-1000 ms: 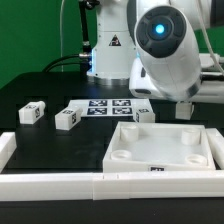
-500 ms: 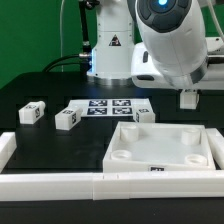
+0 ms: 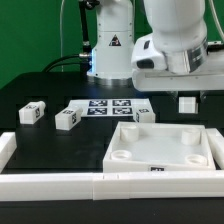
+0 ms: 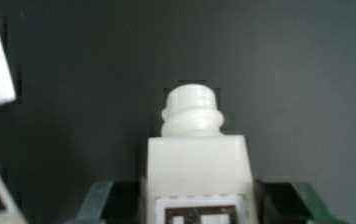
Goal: Assemble one leg
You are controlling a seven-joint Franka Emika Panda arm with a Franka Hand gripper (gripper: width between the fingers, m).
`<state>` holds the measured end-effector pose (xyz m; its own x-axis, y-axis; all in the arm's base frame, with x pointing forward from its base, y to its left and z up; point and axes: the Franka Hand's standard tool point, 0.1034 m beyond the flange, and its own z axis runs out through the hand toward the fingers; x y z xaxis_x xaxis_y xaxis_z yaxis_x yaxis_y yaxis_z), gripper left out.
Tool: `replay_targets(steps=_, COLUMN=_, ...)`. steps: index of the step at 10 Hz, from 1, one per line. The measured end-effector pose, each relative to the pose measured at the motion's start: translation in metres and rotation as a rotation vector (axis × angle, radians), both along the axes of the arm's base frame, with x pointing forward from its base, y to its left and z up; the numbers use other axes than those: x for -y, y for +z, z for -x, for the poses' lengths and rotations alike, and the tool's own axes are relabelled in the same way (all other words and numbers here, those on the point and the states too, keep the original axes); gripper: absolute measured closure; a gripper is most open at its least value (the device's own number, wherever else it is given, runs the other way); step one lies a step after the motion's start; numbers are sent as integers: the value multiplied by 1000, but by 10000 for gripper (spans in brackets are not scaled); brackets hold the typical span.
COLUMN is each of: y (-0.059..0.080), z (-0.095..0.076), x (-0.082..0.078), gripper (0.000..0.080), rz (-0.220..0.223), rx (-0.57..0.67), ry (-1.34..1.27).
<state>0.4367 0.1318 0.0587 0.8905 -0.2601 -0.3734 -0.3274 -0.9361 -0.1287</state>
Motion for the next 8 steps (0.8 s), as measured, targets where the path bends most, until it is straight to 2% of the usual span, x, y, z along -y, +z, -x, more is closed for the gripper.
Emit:
replay_targets(steps=3, y=8, z=-13, x=-1, gripper=511, rz=63, rx=261, ry=-16)
replay_targets(steps=5, y=18, z=-22, x=-6, gripper=509, rz=95, rx=445, ry=-39)
replay_targets(steps=7, y=31, z=-25, x=-19, gripper=509, rz=97, rx=526, ry=-36)
replay_targets(steps=8, y=38, z=-32, x=-18, gripper=509, rz=94, rx=540, ry=-33)
